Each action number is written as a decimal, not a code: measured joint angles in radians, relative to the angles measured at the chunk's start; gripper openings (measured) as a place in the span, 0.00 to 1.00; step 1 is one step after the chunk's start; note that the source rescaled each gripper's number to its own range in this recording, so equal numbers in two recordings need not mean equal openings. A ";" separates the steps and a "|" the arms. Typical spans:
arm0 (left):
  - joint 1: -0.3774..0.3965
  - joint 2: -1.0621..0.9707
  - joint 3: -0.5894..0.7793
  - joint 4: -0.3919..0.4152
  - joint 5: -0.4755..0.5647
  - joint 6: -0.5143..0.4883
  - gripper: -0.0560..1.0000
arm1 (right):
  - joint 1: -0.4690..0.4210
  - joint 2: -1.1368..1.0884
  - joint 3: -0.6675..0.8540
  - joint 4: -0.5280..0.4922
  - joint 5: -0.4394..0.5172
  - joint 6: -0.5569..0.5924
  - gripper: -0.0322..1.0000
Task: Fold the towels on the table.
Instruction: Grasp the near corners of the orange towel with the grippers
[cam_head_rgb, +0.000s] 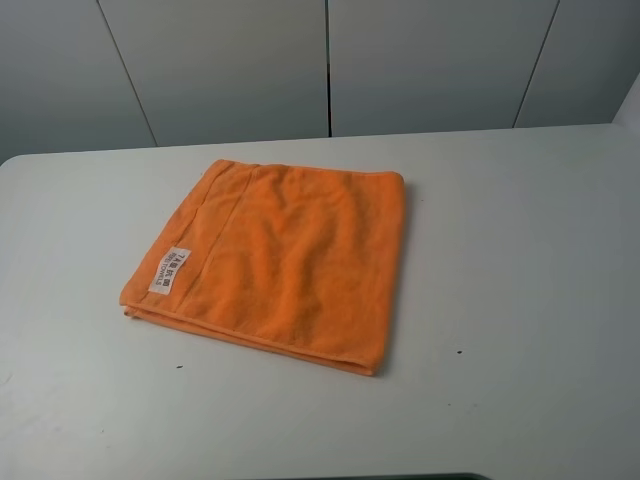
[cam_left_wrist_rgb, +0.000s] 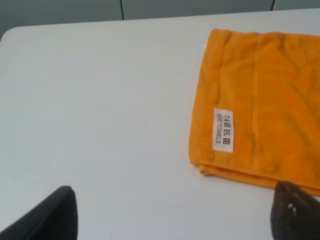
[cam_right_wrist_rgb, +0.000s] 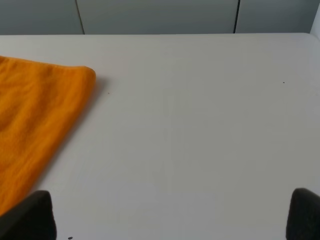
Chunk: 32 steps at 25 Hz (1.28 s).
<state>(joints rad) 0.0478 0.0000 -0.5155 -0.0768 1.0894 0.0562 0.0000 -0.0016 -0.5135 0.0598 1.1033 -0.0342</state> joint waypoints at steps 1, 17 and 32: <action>0.000 0.000 0.000 0.000 0.000 0.000 1.00 | 0.000 0.000 0.000 0.000 0.000 0.000 1.00; -0.022 0.003 -0.003 0.037 -0.013 0.000 1.00 | 0.000 0.000 0.000 0.027 -0.009 -0.002 1.00; -0.022 0.738 -0.228 0.077 -0.191 0.165 1.00 | 0.055 0.541 -0.159 -0.054 -0.108 -0.223 1.00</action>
<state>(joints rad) 0.0253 0.7379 -0.7431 0.0000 0.8987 0.2213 0.0549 0.5395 -0.6721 0.0056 0.9950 -0.2576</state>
